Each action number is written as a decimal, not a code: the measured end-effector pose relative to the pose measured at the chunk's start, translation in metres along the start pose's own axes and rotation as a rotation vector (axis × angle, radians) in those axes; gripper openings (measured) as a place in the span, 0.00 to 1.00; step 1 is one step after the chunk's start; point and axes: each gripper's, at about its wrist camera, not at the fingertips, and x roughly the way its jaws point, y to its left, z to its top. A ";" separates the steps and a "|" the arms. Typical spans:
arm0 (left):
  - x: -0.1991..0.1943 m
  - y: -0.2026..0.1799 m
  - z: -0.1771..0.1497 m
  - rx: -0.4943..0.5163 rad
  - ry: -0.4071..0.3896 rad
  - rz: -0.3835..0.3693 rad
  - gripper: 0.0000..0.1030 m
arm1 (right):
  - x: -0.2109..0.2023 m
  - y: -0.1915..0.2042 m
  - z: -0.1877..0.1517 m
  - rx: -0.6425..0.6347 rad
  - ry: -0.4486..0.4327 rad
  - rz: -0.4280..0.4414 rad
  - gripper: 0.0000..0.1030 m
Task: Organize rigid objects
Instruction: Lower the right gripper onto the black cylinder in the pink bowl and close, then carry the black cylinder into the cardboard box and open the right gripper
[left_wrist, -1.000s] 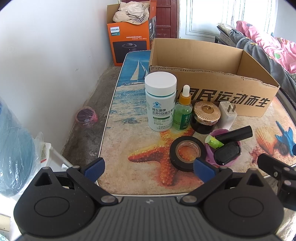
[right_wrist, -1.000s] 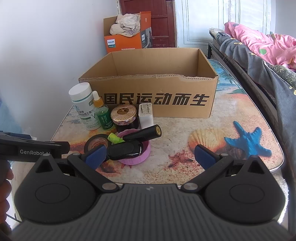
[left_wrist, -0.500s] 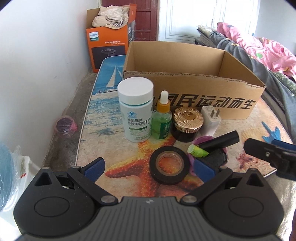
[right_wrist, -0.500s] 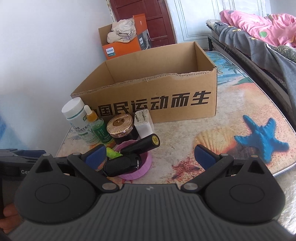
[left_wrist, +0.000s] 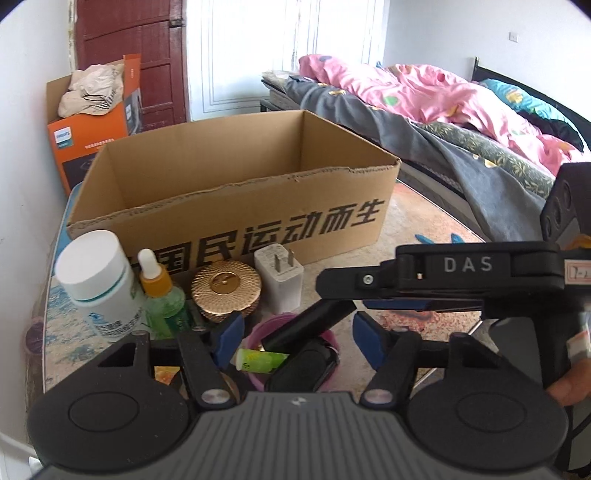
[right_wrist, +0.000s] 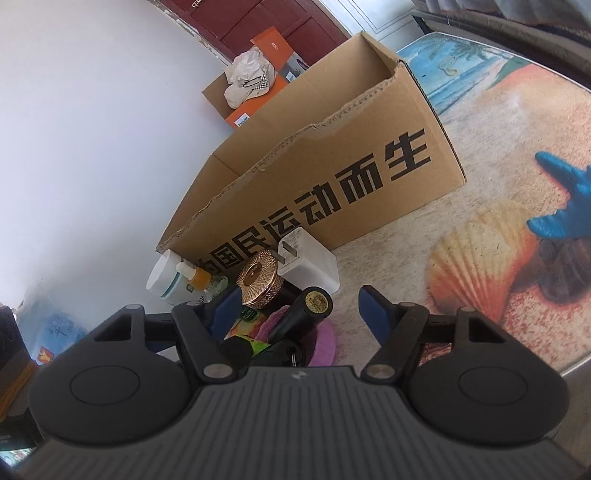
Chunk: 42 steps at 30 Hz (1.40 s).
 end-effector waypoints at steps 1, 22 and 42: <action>0.006 -0.002 0.001 0.006 0.015 -0.008 0.60 | 0.003 -0.003 0.000 0.013 0.008 0.007 0.55; 0.036 0.000 0.009 0.095 0.083 0.031 0.30 | 0.027 0.006 0.010 -0.026 0.059 0.132 0.23; -0.054 0.016 0.082 0.112 -0.231 0.166 0.23 | -0.014 0.132 0.080 -0.461 -0.103 0.210 0.21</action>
